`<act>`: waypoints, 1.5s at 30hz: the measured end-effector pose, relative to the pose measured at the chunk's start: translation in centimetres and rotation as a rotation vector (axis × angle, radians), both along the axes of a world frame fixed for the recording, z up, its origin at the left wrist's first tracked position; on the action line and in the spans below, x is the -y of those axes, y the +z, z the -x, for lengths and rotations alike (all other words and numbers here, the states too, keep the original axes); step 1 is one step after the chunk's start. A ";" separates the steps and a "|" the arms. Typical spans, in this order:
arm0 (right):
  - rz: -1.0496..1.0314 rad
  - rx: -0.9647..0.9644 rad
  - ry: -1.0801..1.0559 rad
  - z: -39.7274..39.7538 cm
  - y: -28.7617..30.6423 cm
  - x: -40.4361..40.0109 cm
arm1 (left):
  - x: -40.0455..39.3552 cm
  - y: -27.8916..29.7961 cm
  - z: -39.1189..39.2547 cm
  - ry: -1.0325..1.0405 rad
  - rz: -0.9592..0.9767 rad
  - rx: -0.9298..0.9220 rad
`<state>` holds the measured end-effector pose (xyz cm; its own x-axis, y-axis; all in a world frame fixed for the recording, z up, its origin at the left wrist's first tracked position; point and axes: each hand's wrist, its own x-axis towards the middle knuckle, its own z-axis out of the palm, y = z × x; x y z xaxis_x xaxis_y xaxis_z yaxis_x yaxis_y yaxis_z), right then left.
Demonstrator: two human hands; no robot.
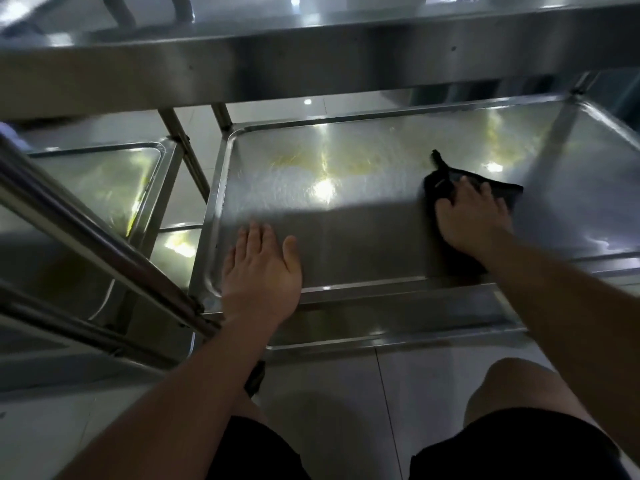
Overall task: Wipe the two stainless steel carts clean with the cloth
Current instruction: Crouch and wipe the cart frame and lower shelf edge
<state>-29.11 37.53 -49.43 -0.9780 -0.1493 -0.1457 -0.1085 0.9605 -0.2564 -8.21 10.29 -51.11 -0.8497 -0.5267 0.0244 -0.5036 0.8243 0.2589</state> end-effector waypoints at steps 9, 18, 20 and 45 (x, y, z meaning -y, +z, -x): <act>0.090 -0.049 0.593 -10.6 0.3 15.9 | -0.4 0.8 -0.2 0.035 -0.054 -0.024; 0.038 -0.044 0.620 -7.4 0.6 5.3 | 0.2 0.3 -0.1 -0.003 -0.012 0.004; -0.015 -0.068 0.515 -5.4 0.7 0.8 | 0.3 0.3 0.0 0.001 -0.001 0.008; 0.031 0.167 0.885 -11.0 2.8 -0.1 | -0.8 2.0 0.2 0.020 0.005 0.151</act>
<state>-18.11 37.66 -46.62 -0.4699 -0.8438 -0.2591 -0.7638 0.5358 -0.3598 -8.43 11.13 -49.13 -0.8335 -0.5434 -0.1000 -0.5524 0.8151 0.1746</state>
